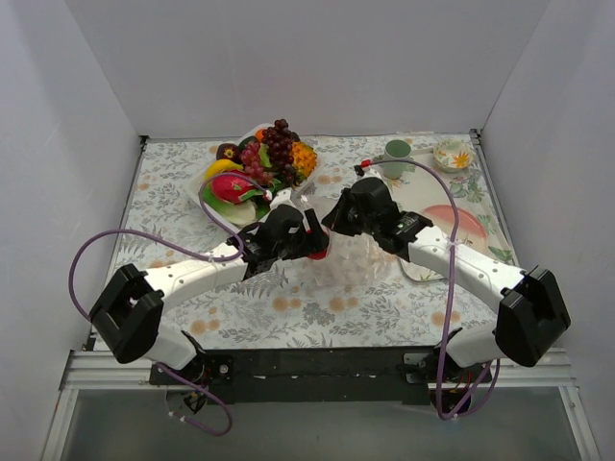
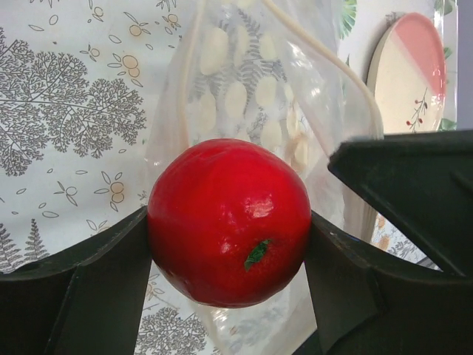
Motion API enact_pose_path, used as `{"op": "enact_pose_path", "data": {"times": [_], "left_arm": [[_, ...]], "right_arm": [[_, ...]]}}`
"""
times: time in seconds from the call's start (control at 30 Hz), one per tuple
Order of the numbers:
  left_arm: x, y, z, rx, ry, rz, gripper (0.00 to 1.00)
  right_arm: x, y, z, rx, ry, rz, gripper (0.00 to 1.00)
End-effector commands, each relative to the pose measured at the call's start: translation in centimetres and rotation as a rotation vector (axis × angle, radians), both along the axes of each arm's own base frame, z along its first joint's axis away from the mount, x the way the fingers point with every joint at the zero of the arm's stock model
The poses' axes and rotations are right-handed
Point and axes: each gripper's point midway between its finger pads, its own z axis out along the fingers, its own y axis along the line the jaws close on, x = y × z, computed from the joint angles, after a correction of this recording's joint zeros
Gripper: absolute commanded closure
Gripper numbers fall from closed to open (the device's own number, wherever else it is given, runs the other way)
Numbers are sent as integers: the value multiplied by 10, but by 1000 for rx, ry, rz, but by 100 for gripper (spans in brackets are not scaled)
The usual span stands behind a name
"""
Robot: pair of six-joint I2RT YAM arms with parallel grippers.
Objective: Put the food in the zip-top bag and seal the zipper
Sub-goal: Place the fake fruit in the zipper food storage bag.
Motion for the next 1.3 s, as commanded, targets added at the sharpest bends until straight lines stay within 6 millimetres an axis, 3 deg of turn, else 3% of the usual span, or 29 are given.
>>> {"op": "enact_pose_path", "data": {"times": [0.0,0.07,0.17,0.27,0.3,0.37,0.4,0.43,0.57,0.73,0.83,0.87,1.0,1.07,1.1,1.27], "left_arm": [[-8,4,25,-15,-45,-21,54],[-10,6,33,-23,-56,-22,39],[-11,7,41,-28,-71,-23,30],[-8,8,43,-21,-74,-14,28],[-8,7,43,-21,-74,-12,29],[-6,4,43,-28,-65,-9,41],[-6,3,43,-30,-61,-7,57],[-5,2,45,-40,-58,-4,60],[-1,-4,50,-51,-60,-10,62],[2,-1,22,45,-7,5,71],[2,10,0,113,24,41,70],[2,12,-3,122,33,49,64],[-3,17,-2,135,48,47,56],[-3,17,11,129,38,44,48],[-5,20,15,136,38,46,40],[-11,23,36,96,8,25,22]], "right_arm": [[14,19,34,73,-78,21,99],[15,20,38,79,-85,23,99],[14,19,39,82,-87,21,99],[11,19,38,86,-82,26,99],[10,18,38,87,-80,27,99],[9,17,38,91,-77,28,99],[7,17,35,87,-72,30,99],[6,16,35,87,-70,32,99],[4,15,34,85,-66,34,99],[2,17,40,102,-66,45,99],[3,14,46,103,-77,35,99],[2,14,49,107,-81,37,99],[-3,14,50,111,-63,44,99],[-9,12,44,100,-28,49,99],[-11,11,43,96,-18,52,99],[-12,3,48,83,-32,28,99]]}}
